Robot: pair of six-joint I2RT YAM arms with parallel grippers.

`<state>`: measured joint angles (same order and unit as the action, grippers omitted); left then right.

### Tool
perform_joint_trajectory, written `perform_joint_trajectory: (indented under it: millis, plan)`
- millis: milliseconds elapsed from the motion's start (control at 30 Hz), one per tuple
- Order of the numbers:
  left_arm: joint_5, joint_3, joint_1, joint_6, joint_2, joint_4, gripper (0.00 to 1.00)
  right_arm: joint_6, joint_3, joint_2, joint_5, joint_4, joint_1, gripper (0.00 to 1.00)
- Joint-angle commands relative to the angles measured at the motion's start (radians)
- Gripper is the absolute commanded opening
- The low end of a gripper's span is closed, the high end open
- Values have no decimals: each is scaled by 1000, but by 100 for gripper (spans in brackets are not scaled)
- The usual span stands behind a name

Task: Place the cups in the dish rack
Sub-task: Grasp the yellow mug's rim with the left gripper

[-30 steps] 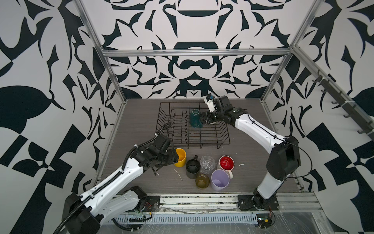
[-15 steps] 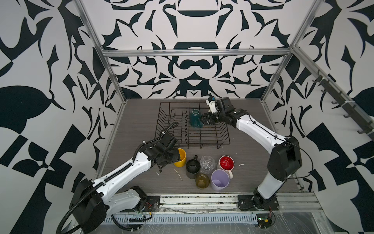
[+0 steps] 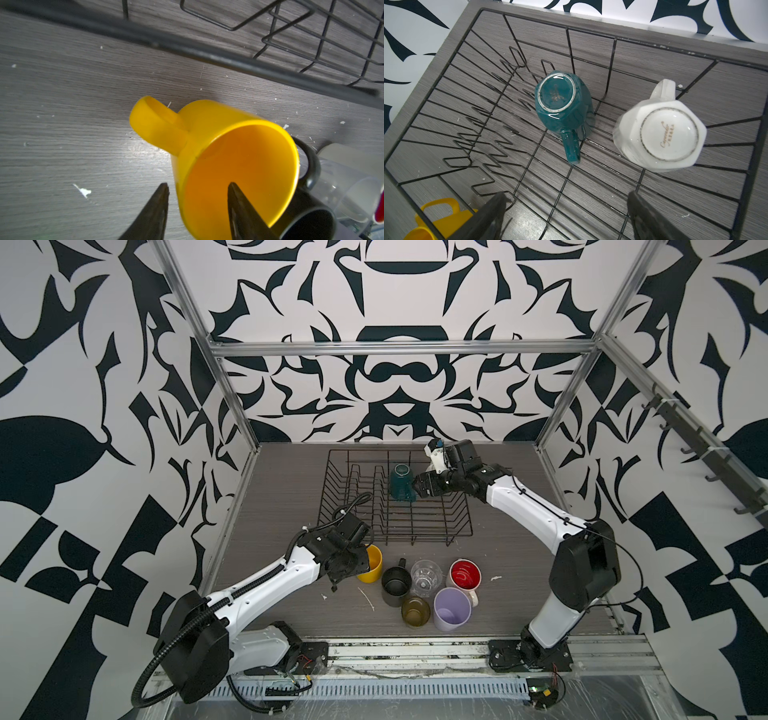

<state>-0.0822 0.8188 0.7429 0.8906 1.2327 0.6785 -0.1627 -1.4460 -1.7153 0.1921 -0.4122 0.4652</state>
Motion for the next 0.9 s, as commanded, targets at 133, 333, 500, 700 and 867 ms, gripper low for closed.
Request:
perform_joint_trajectory:
  millis: [133, 333, 500, 700, 867]
  plan:
    - [-15, -26, 4, 7, 25, -2, 46, -4, 5, 23, 15, 29, -4, 93]
    - [-24, -47, 3, 8, 18, 0, 41, -8, 9, 23, 16, 29, -4, 93]
    - [-24, -73, 3, 18, 6, -1, 35, -10, 10, 23, 21, 30, -4, 93]
    - [-34, -89, 4, 28, -29, 21, 26, -12, 10, 23, 26, 29, -4, 93]
    - [-62, -104, 4, 39, -77, 58, 13, -15, 13, 26, 32, 32, -3, 93]
